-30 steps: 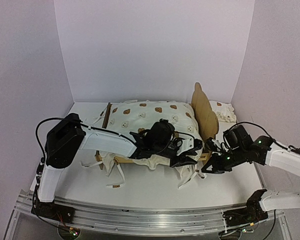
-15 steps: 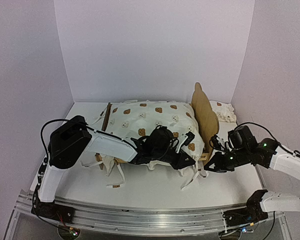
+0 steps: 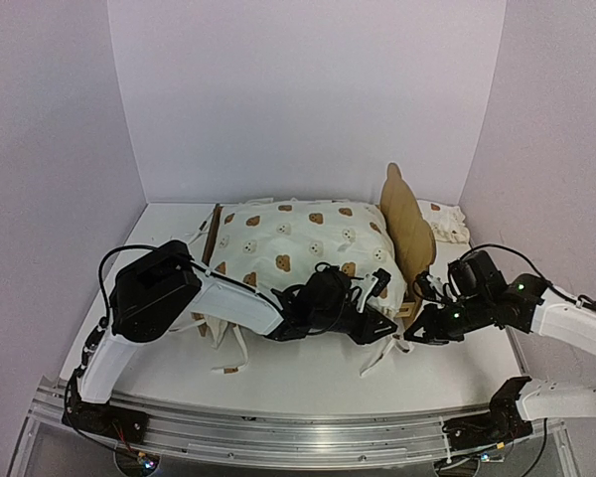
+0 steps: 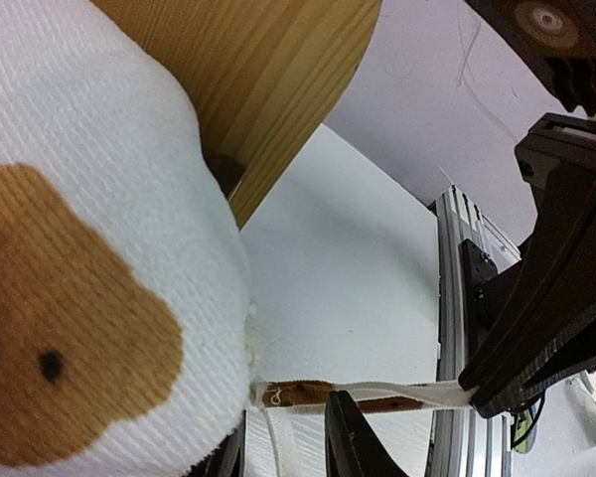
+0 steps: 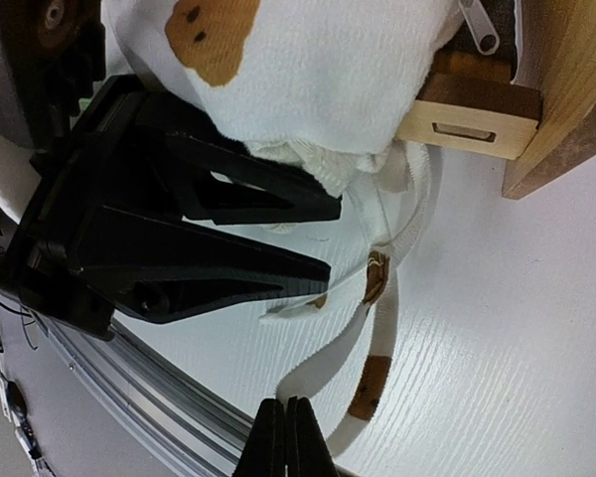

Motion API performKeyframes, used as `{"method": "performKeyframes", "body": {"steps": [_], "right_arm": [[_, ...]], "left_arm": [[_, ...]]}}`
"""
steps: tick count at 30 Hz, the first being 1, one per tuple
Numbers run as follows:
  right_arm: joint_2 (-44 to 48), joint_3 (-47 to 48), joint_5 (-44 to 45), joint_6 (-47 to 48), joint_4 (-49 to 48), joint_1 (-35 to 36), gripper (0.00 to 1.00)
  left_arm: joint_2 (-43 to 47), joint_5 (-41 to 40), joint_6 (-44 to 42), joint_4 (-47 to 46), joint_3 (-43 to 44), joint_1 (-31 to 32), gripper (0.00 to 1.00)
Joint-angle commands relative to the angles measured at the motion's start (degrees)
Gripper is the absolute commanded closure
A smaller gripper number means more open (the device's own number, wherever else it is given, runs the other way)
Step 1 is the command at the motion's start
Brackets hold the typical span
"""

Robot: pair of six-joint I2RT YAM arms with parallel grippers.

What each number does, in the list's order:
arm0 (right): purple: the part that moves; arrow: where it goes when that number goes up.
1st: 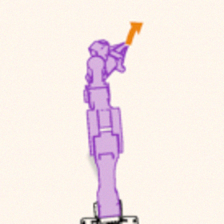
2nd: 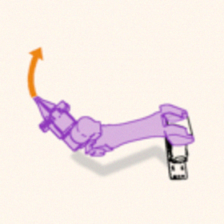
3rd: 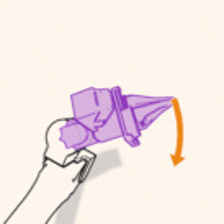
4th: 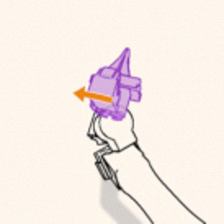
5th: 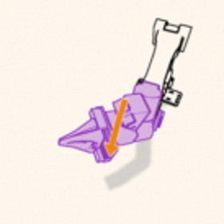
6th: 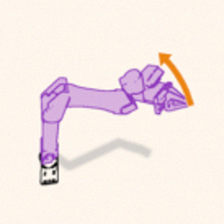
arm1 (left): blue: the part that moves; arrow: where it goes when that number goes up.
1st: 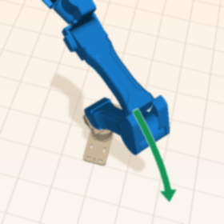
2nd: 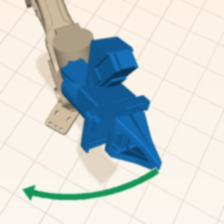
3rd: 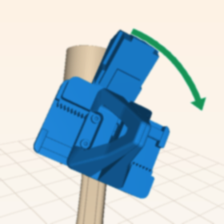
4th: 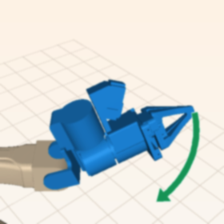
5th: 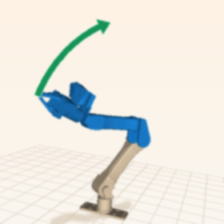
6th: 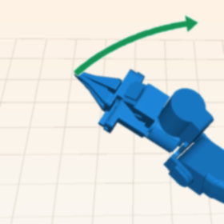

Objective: Set up the pet bed

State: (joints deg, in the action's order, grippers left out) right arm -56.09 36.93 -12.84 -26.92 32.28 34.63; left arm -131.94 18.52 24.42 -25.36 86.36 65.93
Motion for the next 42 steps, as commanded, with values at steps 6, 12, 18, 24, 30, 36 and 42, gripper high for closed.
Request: {"method": "performKeyframes", "body": {"steps": [6,12,18,24,30,36,42], "right_arm": [[0.2,1.1,1.0,1.6,-1.6,-0.3,1.0],[0.2,2.3,-0.3,3.3,-1.7,-0.3,1.0],[0.0,2.3,-1.0,3.6,-1.7,-0.3,1.0],[-0.2,1.2,0.1,4.0,-1.9,-0.3,1.0],[0.5,-1.7,2.2,5.3,-2.7,-0.3,1.0],[5.3,-7.8,3.9,4.8,-6.1,-0.3,1.0],[6.0,-8.5,4.3,4.0,-7.6,-0.3,1.0]], "left_arm": [[-5.2,-7.4,6.1,-1.5,3.3,-1.2,0.75],[-6.7,-9.7,8.8,0.2,4.0,-1.2,0.79],[-8.2,-10.0,9.6,-1.8,6.2,-1.2,0.79],[-7.8,-7.8,9.1,-4.9,6.8,-1.2,0.82],[-5.6,-3.8,10.0,-4.1,4.8,-1.6,0.83],[-3.6,-1.9,9.8,-4.7,2.3,-1.9,0.79],[-3.1,0.7,9.0,-9.4,2.6,-1.8,0.63]]}}
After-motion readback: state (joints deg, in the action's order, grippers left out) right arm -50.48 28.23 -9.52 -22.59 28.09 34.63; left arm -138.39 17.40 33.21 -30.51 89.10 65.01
